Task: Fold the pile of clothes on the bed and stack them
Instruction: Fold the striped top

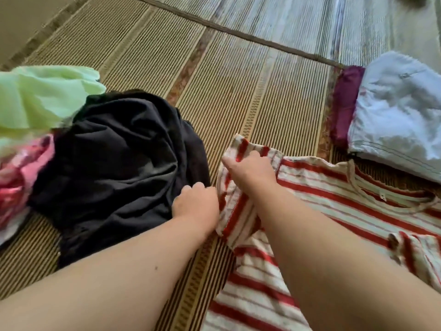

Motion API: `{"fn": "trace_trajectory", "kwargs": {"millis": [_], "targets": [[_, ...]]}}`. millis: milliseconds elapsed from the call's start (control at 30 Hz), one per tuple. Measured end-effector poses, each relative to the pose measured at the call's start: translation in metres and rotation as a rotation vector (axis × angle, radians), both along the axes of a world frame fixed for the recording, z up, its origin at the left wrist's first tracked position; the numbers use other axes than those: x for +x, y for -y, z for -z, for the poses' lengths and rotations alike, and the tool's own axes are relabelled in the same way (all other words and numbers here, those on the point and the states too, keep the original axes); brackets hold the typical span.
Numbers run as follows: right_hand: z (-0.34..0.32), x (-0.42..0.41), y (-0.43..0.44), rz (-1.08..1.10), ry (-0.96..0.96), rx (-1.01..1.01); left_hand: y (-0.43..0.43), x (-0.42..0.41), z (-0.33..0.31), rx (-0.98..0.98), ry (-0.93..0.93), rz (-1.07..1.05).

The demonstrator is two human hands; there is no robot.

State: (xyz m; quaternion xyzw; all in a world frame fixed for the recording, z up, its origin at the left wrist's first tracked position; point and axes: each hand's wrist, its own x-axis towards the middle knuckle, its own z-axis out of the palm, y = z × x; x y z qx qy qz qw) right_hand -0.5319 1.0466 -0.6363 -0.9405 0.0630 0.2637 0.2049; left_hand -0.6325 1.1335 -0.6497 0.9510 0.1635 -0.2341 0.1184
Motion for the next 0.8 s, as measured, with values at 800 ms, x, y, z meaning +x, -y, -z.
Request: {"fn": "trace_trajectory", "kwargs": {"millis": [800], "targets": [[-0.051,-0.022,0.229,0.537,0.07,0.352,0.204,-0.057,-0.057,-0.627,0.028,0.341]]}}
